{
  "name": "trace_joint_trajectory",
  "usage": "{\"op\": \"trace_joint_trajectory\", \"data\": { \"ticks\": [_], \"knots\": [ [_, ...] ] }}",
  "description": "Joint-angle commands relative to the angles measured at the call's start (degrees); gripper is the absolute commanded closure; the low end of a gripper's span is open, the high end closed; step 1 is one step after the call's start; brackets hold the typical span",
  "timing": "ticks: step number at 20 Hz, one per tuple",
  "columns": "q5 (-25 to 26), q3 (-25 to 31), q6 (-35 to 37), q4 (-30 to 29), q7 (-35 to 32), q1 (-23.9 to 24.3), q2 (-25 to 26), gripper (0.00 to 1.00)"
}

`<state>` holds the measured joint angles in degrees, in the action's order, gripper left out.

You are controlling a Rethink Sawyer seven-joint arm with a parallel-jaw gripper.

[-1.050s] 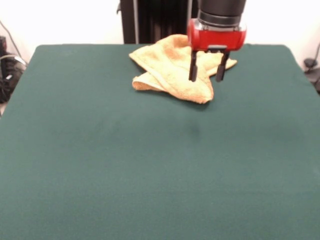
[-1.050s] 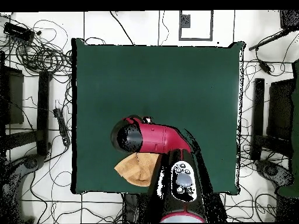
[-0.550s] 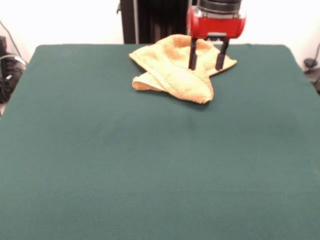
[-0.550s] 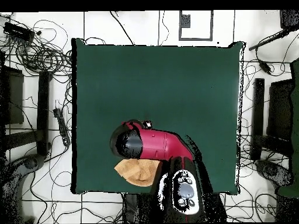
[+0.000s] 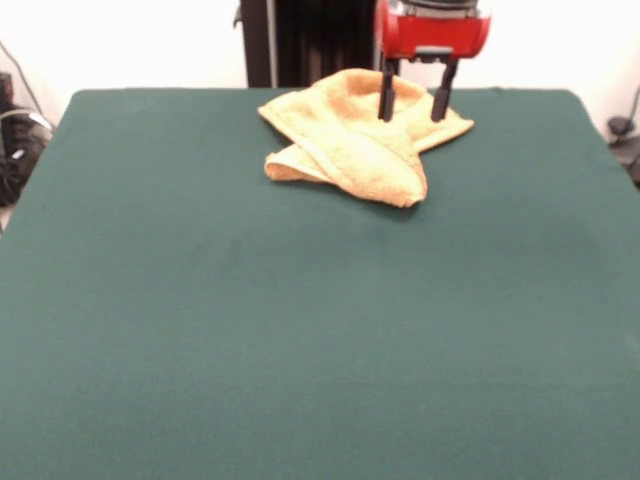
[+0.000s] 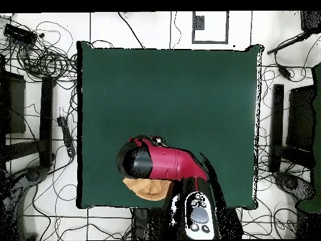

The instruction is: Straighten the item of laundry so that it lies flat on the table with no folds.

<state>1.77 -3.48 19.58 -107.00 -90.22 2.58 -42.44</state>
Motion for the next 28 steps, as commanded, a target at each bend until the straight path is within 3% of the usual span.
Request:
{"op": "trace_joint_trajectory", "data": {
  "ticks": [1,19,28],
  "knots": [
    [-0.1,4.18,3.15,-5.09,-7.87,-0.29,1.39,0.0],
    [-0.94,5.05,7.02,-0.22,-6.16,0.96,2.31,0.0],
    [-1.77,3.99,10.78,-1.79,-7.0,0.17,-3.41,0.0]
  ]
}}
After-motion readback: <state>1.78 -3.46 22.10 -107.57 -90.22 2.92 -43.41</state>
